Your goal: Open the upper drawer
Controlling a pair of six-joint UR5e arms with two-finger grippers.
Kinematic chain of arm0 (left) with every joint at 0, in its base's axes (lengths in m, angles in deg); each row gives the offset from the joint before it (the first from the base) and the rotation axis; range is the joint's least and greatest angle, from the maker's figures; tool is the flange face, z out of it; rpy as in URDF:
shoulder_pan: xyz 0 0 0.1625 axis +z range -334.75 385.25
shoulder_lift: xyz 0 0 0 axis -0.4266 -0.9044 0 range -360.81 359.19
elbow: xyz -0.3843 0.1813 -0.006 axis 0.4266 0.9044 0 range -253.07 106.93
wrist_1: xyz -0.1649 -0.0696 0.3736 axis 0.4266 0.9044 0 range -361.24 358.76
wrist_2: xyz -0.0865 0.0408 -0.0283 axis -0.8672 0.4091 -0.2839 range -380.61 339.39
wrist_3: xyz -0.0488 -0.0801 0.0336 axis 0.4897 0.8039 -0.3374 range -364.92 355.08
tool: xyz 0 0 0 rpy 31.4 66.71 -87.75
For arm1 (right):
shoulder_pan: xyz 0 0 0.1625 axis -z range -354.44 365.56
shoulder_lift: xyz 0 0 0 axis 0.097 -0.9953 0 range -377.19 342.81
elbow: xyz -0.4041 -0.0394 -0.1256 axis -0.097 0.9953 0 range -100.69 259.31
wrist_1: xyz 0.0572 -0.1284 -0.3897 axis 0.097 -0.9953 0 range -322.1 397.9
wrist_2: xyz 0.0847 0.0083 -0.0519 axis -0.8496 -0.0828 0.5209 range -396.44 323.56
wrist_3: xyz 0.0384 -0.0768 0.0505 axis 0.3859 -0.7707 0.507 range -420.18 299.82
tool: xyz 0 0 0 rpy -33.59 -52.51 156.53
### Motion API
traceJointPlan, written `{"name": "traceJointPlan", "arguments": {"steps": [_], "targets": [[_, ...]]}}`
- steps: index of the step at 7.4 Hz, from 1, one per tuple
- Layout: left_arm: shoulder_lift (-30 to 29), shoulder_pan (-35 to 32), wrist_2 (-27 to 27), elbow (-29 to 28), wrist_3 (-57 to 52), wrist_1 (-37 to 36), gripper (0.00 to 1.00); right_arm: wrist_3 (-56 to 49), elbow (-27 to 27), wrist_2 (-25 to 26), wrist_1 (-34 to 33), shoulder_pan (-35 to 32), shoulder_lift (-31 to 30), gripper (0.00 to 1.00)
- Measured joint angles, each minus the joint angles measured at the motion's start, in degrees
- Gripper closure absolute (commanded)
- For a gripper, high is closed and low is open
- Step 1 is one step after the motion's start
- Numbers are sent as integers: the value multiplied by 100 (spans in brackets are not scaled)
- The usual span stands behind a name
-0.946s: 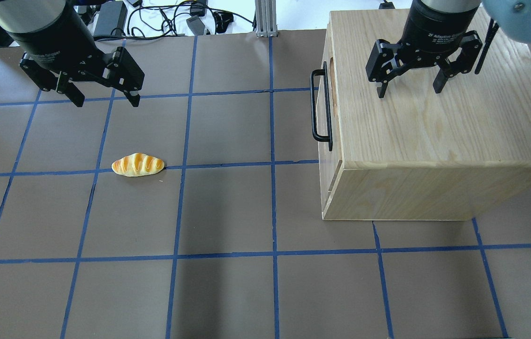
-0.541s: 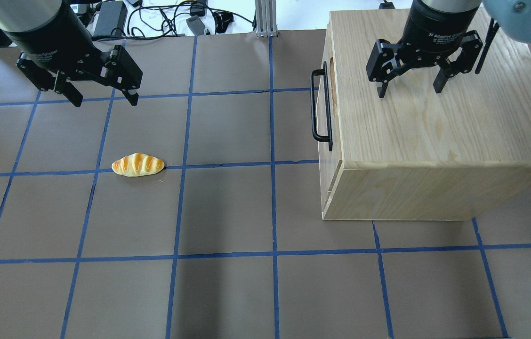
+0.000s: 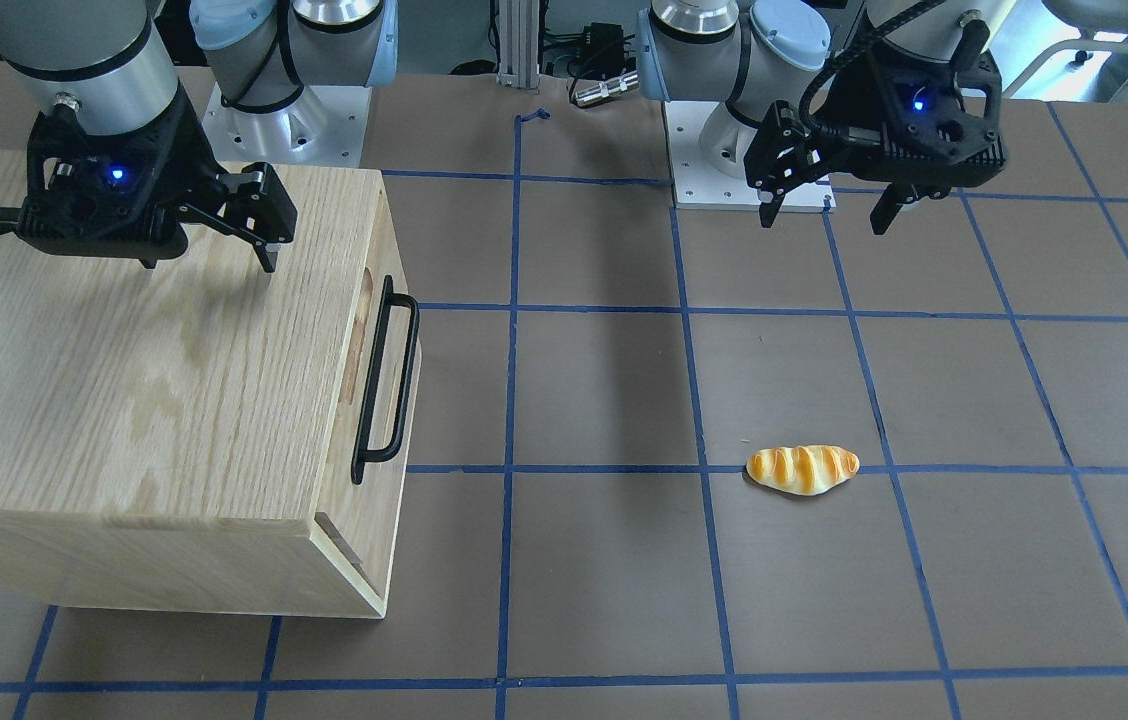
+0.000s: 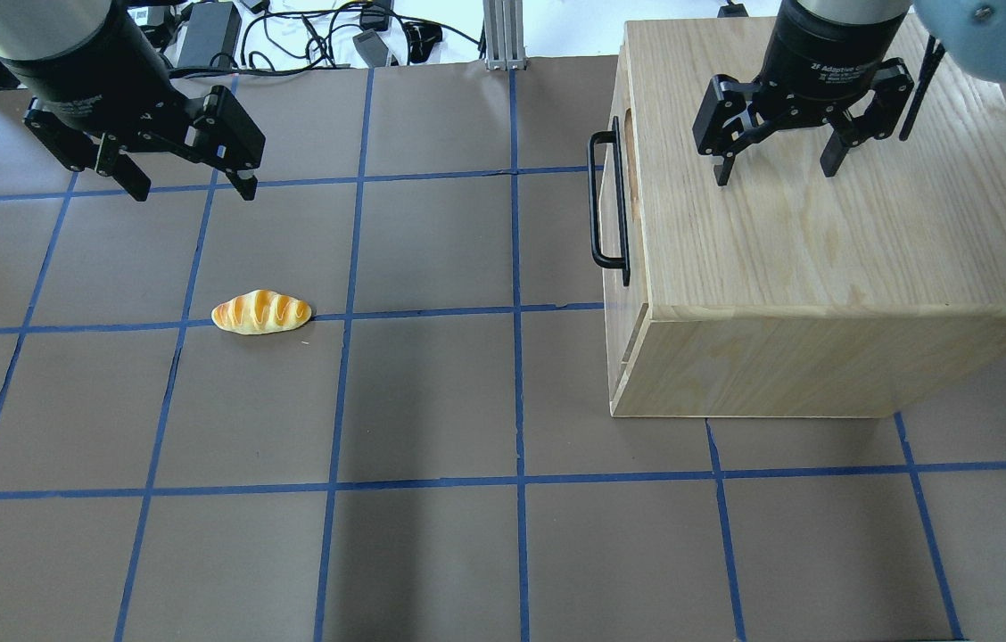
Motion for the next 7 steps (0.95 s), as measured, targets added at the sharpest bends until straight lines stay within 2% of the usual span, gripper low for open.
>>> {"name": "traceJointPlan", "arguments": {"steps": [3,5,7], "targets": [[-112,-8,-137,47,-8,-128,0,-5,2,0,0,5,0,0],[-389,-44,-988,209,424,-534,0,-1,0,0,0,4,0,0],[-755,-319,-1827,338,1242,-1349,0,0,0,0,0,5,0,0]]}}
